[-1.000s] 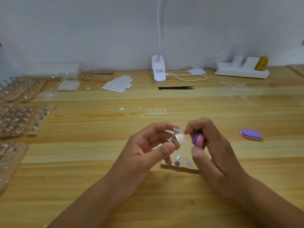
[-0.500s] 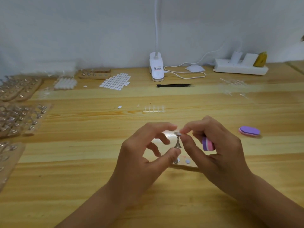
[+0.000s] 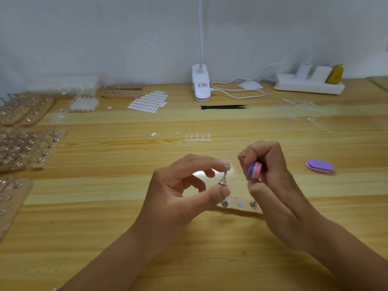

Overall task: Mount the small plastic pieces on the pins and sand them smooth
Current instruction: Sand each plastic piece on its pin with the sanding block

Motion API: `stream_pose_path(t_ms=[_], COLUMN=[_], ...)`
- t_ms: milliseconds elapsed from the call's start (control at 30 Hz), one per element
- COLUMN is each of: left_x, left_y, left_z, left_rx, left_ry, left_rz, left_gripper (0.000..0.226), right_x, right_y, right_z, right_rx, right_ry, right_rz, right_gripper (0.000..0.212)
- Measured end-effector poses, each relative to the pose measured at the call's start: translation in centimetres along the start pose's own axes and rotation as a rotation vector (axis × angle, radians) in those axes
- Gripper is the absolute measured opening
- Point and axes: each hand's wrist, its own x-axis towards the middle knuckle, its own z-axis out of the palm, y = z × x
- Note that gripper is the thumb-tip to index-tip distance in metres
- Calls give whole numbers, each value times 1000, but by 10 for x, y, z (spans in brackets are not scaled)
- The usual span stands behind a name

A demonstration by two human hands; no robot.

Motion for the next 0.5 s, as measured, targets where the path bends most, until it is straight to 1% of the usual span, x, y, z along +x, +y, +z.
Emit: stream_pose_path(t_ms=[67, 167, 300, 400, 500], left_x=[1, 2, 0, 0, 0], left_y=[-2, -3, -4, -4, -2], left_z=[0, 0, 3, 4, 3], left_rx=[-60, -53, 118, 156, 139], left_ry=[-9, -8, -2, 7, 13], left_rz=[-55, -76, 11, 74, 85], left_gripper=[25, 24, 26, 26, 24], right_x=[2, 6, 7, 7, 8], right_y=[2, 2, -1, -1, 3], right_z=[0, -1, 3, 5, 2], right_rx=[-23, -157, -205, -198, -220], right_ry=[23, 148, 256, 253, 268], right_rz=[-45, -148, -212, -252, -200], right_gripper=[29, 32, 34, 31, 32])
